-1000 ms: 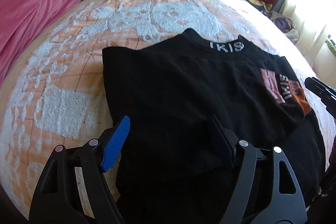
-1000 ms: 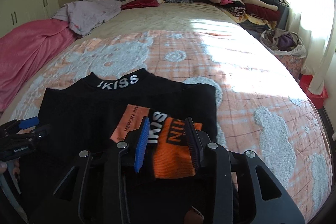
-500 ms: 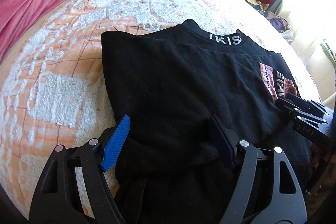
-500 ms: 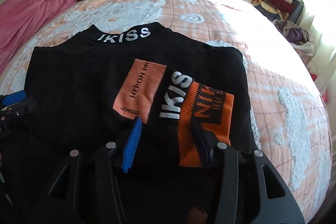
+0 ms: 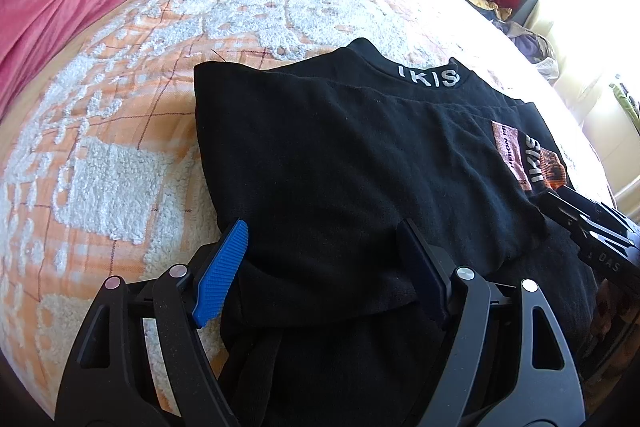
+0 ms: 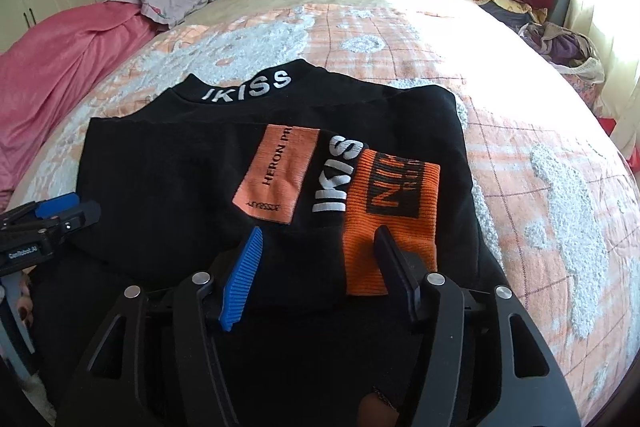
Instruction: Fold small clothes
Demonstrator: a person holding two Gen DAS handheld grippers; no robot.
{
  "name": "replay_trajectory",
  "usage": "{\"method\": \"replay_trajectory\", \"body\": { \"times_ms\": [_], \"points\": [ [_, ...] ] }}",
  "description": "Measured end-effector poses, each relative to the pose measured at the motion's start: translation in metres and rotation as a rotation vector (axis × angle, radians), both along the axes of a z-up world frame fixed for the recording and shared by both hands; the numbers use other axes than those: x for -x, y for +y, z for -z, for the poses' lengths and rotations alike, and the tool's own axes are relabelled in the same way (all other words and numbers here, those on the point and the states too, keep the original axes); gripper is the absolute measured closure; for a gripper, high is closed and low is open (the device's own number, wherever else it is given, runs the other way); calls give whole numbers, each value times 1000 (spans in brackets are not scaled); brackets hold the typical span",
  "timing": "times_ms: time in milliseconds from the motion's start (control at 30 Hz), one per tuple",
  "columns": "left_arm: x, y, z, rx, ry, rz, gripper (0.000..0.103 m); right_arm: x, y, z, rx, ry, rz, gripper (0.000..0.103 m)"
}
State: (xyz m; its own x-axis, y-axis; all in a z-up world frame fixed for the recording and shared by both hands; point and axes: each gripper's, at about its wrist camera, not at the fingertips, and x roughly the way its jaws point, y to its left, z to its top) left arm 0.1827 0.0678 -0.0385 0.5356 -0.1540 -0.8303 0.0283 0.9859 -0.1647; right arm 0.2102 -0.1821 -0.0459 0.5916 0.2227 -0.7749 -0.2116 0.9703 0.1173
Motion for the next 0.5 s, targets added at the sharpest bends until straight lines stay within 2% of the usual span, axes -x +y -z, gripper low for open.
{"method": "replay_trajectory", "body": {
  "times_ms": [167,500],
  "points": [
    [2,0,-1,-8,0,2,33,7,8,0,6,0,-26,40],
    [3,0,-2,-11,6,5,33,9,9,8,48,3,3,39]
  ]
}}
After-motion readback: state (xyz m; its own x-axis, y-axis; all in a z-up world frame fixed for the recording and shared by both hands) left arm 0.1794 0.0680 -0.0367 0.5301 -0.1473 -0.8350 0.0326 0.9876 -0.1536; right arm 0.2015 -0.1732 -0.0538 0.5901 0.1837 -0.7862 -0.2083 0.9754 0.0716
